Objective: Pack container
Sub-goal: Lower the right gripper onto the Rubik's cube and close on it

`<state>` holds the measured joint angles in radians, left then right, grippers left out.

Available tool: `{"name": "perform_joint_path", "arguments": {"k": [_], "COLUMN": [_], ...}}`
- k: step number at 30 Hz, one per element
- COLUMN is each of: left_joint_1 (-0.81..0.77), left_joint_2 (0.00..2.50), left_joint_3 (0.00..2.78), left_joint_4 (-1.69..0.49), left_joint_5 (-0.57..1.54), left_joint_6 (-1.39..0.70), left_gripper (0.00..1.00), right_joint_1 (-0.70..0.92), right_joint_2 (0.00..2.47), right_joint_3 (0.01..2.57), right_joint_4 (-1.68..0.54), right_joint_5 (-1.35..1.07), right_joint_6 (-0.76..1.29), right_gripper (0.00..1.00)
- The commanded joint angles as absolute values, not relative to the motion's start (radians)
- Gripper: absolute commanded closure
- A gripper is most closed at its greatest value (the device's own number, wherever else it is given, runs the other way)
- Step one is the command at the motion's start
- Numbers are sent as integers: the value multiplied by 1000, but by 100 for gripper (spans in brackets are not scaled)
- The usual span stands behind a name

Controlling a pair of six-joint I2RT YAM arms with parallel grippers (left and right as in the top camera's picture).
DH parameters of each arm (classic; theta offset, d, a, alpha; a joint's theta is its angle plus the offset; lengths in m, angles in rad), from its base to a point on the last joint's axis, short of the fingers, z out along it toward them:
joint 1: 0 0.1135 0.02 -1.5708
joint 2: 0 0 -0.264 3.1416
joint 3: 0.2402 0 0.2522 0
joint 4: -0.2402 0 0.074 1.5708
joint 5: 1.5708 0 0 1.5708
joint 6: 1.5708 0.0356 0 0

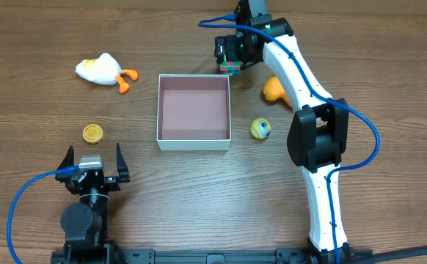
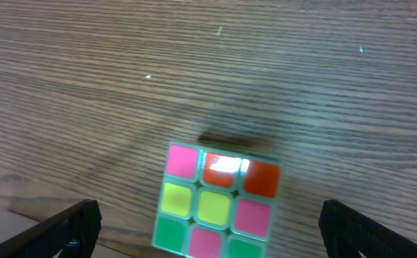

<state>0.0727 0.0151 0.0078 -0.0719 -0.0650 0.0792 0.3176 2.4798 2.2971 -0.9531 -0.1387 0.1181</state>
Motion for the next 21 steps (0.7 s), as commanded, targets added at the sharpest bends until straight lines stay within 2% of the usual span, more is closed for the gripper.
{"name": "perform_joint_path", "arguments": {"k": [1, 5, 21], "left_joint_1": [78, 78, 78], "left_joint_2": [11, 11, 11], "left_joint_3": [5, 5, 5], "left_joint_4": [-68, -68, -68], "left_joint_5": [-78, -78, -78], "left_joint_6": [64, 64, 64], "left_gripper": [0, 0, 0], "right_joint_1": [321, 321, 321], "right_joint_2": [2515, 2532, 2532], "right_joint_3": [2301, 2301, 2301], "right_joint_4": [-956, -965, -940], "right_joint_5": [-123, -132, -131], "right_joint_6": [129, 131, 131], "right_gripper": [0, 0, 21]}}
